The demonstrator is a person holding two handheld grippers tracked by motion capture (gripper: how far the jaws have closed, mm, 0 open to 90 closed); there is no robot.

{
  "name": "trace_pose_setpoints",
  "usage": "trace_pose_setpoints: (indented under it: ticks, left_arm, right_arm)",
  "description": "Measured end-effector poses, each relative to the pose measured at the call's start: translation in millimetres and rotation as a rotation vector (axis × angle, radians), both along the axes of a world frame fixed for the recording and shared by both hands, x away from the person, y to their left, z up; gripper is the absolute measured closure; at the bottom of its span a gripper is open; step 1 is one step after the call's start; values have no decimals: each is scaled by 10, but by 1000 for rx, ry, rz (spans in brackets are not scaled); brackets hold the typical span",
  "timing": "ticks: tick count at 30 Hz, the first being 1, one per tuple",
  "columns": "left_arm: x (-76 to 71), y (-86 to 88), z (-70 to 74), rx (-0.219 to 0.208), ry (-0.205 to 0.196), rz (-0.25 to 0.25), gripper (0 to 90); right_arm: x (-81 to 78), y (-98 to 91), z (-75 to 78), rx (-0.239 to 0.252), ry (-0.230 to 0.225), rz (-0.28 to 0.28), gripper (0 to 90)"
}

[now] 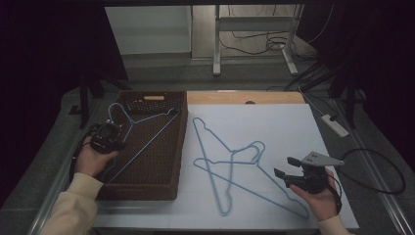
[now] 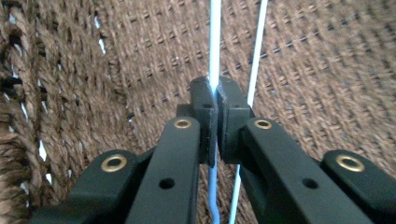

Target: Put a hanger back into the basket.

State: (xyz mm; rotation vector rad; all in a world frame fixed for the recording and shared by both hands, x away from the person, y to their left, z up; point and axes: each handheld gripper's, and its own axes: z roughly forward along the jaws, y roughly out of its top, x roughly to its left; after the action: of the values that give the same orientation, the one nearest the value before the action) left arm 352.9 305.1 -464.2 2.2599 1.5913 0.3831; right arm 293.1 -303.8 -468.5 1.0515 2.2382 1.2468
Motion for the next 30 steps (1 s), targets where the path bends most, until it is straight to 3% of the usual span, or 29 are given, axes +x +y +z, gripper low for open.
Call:
trace_pose_setpoints:
  ticks: [4,8,11,12,13,14,16,17,18,20,24,27,30]
  left_arm:
    - [11,-26,-26,52,1,13,865]
    - [6,-28,-19,61,-9,14,840]
    - [-17,-28,4,68,-37,18,671]
    - [-61,-30,54,49,-87,17,589]
    - [-61,-30,54,49,-87,17,537]
    - [-94,-32,95,33,-118,23,537]
    - [-190,-22,209,-31,-190,18,433]
    - [-190,-22,209,-31,-190,18,407]
    - [-260,-5,292,-102,-227,10,387]
    - [-328,-4,355,-153,-268,-4,366]
    - [-462,-45,446,-213,-339,-36,346]
    - [-534,-99,488,-260,-370,-67,342]
    - [-589,-176,519,-281,-400,-99,334]
  right_arm:
    - [1,1,-2,0,-1,1,304]
    - [1,3,-5,-1,1,1,304]
    - [-4,4,0,1,-1,0,304]
    - [-5,7,4,2,-3,1,304]
    - [-5,7,4,2,-3,1,304]
    - [-6,8,6,2,-3,2,304]
    - [-6,10,7,3,-4,2,304]
    - [-6,10,7,3,-4,2,304]
    - [-5,4,9,2,-2,-1,304]
    - [-5,0,10,4,-2,-2,304]
    - [-2,-7,13,7,-3,-4,304]
    - [4,-10,10,7,-3,-6,304]
    - [14,-20,11,12,2,-13,303]
